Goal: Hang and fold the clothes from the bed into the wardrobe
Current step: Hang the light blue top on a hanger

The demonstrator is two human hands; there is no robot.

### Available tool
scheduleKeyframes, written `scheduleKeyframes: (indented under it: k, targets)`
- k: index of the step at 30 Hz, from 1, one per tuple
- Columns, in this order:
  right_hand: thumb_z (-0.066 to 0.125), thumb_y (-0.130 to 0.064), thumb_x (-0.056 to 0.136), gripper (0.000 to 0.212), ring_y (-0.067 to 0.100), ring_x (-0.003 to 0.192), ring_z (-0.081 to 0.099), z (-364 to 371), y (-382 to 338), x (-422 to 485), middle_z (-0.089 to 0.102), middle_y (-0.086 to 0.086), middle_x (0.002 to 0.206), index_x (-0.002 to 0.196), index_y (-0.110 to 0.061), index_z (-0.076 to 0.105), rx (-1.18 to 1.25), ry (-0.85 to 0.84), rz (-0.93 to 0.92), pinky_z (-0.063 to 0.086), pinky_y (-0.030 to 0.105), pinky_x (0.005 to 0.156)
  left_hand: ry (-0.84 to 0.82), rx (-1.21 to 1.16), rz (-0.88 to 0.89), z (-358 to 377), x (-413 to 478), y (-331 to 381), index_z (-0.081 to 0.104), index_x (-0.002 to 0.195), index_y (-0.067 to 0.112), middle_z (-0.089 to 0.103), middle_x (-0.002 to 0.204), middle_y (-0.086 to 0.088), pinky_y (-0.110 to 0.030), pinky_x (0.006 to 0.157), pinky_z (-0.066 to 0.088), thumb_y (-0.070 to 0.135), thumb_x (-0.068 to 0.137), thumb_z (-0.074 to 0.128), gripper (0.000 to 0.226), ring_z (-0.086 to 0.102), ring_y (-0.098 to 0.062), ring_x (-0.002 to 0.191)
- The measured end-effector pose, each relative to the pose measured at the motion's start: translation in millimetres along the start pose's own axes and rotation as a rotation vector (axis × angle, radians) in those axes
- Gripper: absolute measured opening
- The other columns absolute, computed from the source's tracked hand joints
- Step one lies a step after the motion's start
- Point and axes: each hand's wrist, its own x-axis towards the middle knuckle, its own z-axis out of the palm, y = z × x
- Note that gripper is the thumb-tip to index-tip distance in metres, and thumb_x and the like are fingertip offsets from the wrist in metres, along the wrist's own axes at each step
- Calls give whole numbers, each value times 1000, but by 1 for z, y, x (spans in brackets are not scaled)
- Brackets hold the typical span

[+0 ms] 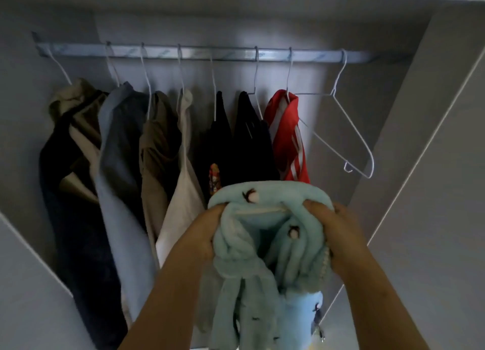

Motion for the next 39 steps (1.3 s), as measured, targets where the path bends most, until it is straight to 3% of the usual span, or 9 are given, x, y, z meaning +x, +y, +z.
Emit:
scheduleKeyframes:
  k: [7,10,12,15,19,23,29,34,39]
  targets:
    - [66,-25,81,11,5,60,65,-36,-18,61,70,-6,67,72,-23,70,-407,-106,-40,49,20,55,-14,-284,235,63,13,52,55,84,7,62,79,-10,-31,61,54,6,92,38,19,63,-21,67]
    - [60,-16,85,16,-1,61,56,-55,-32,102,66,8,71,72,-15,68,-438,203,-298,44,9,61,-8,-454,325,92,19,69,58,99,7,60,102,-18,-37,97,45,10,101,26,33,60,-29,93]
    - [58,-10,85,12,19,76,62,-70,-45,135,66,21,84,87,-9,70,-544,306,-405,49,22,80,-34,-490,368,103,25,73,60,89,6,61,93,-13,-41,107,33,18,100,30,34,57,-24,88]
    - [60,-11,84,31,43,101,57,-82,-53,180,57,27,113,115,-3,60,-751,312,-412,41,53,94,-10,-554,414,109,35,73,63,84,5,65,86,-11,-43,90,47,22,96,41,30,60,-23,84]
    - [62,-10,85,58,44,116,48,-82,-47,219,45,26,131,136,-1,37,-825,304,-237,40,49,98,25,-601,436,112,42,74,69,78,6,70,71,-9,-36,60,57,22,94,44,34,67,-22,69]
    - [51,2,89,29,41,79,57,-76,-33,234,60,32,101,116,13,54,-563,207,-131,39,36,59,57,-585,471,108,46,76,63,89,6,68,80,-11,-38,70,55,22,94,42,27,63,-23,78]
    - [53,-12,91,28,26,70,45,-65,-43,241,49,20,71,82,13,60,-448,347,-278,37,38,63,52,-598,460,100,52,80,64,87,6,70,76,-10,-42,81,46,21,96,42,28,61,-23,82]
    - [56,-23,87,34,43,61,50,-59,-43,220,47,28,60,60,-3,48,-359,394,-362,47,53,63,12,-587,419,91,58,79,68,83,8,71,75,-8,-39,76,50,22,95,44,30,63,-22,80]
    - [59,-21,86,41,15,43,36,-54,-20,172,36,0,40,51,-13,39,-301,494,-359,36,34,52,-38,-517,364,75,52,77,64,74,11,67,65,-5,-31,76,53,24,99,35,40,64,-16,66]
